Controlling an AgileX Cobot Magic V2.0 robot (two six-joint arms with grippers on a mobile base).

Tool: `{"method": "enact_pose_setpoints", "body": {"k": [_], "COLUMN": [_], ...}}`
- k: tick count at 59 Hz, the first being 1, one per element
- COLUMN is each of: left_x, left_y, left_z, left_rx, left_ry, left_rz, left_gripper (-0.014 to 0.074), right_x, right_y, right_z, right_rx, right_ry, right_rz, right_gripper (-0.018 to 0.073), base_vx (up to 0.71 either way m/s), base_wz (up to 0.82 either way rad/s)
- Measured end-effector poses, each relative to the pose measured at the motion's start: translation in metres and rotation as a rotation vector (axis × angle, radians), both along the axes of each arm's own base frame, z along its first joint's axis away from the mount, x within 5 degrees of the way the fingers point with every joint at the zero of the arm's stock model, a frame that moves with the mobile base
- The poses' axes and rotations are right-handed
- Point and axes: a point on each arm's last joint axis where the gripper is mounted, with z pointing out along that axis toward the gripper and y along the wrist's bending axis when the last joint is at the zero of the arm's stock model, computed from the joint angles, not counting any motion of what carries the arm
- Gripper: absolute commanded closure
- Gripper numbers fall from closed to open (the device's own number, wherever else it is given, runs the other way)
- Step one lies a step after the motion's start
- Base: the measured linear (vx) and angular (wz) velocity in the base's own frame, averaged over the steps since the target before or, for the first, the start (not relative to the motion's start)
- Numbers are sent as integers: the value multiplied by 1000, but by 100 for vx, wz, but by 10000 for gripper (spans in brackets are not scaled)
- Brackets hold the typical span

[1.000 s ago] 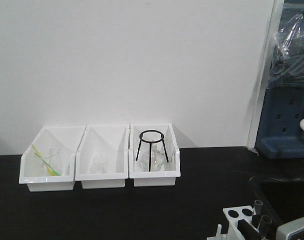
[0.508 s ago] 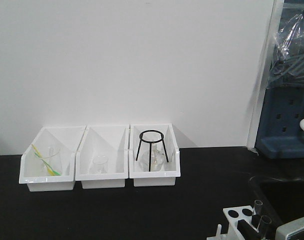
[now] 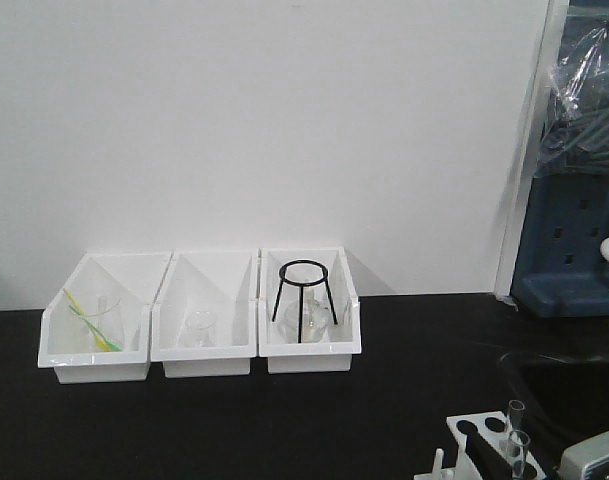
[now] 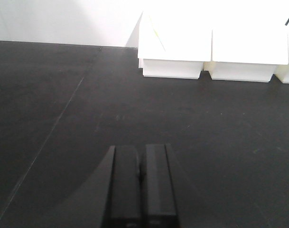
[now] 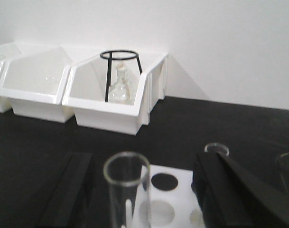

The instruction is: Flip and reinsert test tube from rack

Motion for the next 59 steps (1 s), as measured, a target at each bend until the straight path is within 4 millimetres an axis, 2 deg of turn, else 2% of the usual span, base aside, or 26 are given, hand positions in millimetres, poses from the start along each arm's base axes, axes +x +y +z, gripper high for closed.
{"method": "enact_pose_setpoints", "body": {"k": [10,23,28,31,34,42,48,54,59], "left_x": [0,0,0,0,0,0,0,0,0], "left_y": [0,0,0,0,0,0,0,0,0], "left_z": [0,0,0,0,0,0,0,0,0], "left_rx": [0,0,0,0,0,0,0,0,0], "left_ry": [0,0,0,0,0,0,0,0,0], "left_rz": [0,0,0,0,0,0,0,0,0], "left_gripper": [603,603,603,603,603,603,603,603,603], "right_x": [-10,-18,-25,-34,-45,-75,-105,-129,-140], "right_y": [-1,-6,-9,-12,-14,-22,-33,-38,-39], "right_z": [33,84,105,120,127,137,137,122,107], "right_rx": [24,50,66,82,88,71,82,73,62], "right_ry": [-110,-109,-74,-60,-48,-8,-7,-36,-48], "right_rz": [-6,-54,-85,-103,-115,-184,-275,-307,-308], "right_gripper": [72,155,288,449,568,570,569,568,568], "base_vx": [0,0,0,0,0,0,0,0,0], "base_wz": [0,0,0,0,0,0,0,0,0]}}
